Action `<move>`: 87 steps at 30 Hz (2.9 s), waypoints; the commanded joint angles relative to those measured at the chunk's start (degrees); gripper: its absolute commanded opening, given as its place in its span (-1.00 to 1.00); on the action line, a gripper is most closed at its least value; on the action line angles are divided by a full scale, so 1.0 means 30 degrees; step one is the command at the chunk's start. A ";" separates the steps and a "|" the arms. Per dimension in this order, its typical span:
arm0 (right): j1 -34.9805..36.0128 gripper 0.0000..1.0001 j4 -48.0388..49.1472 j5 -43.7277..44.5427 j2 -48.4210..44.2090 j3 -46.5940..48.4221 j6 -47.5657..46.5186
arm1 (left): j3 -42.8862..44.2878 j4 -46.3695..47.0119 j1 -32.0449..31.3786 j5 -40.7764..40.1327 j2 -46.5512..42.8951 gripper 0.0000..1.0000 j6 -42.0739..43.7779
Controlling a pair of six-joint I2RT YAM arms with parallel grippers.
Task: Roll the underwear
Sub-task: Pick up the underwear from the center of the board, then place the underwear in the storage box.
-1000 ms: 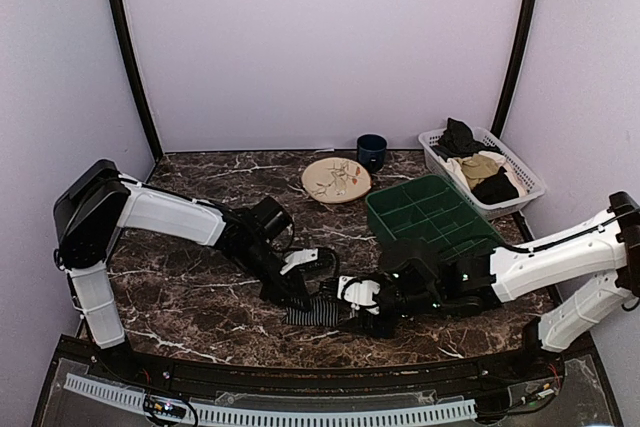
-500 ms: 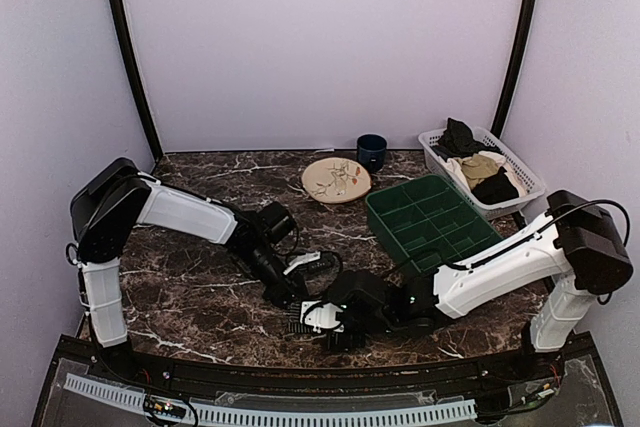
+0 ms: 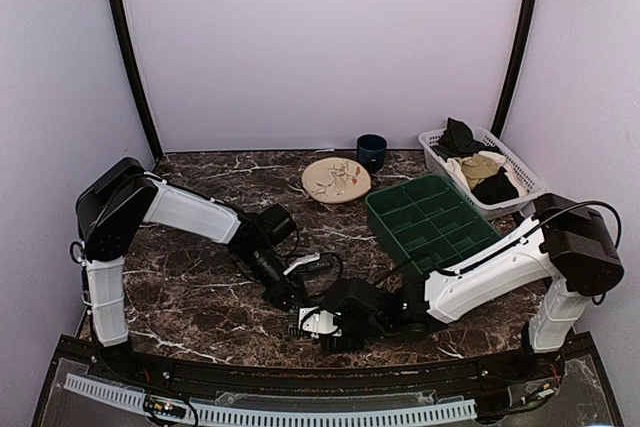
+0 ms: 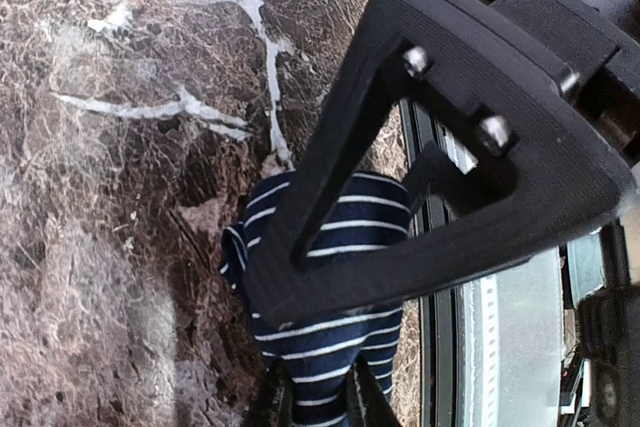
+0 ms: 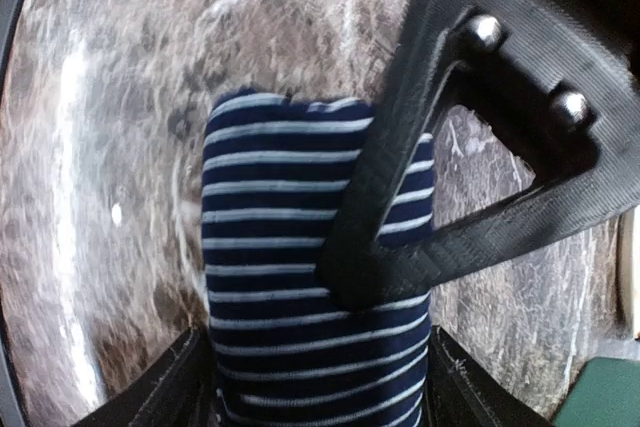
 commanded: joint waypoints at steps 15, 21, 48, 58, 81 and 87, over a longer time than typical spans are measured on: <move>-0.0875 -0.33 -0.1446 -0.5280 0.1743 -0.0769 0.2453 | 0.0655 -0.1477 0.0572 -0.1631 0.0204 -0.85 -0.0010; -0.0935 -0.75 -0.2973 -0.6554 0.2485 -0.0397 0.2936 | 0.0447 -0.1600 0.0856 -0.1925 -0.0746 -0.80 0.0291; -0.3762 -1.00 -0.2932 -0.1264 -0.5613 0.1252 1.1676 | -0.7255 0.9381 0.4808 -1.7079 -1.5567 0.98 -0.5722; -0.8208 -1.00 -0.8330 0.5583 -0.7628 0.6252 1.8108 | -0.6954 0.9254 0.4834 -1.8348 -1.6449 0.98 -0.6012; -1.7659 -1.00 -2.4468 0.5235 0.4847 2.2021 3.4103 | -0.7560 0.9948 0.4815 -1.8576 -1.6338 0.98 -0.6298; -1.7985 -1.00 -2.4338 0.3801 0.7126 2.2875 3.4807 | -0.8184 0.9599 0.4812 -1.9075 -1.7153 0.98 -0.6132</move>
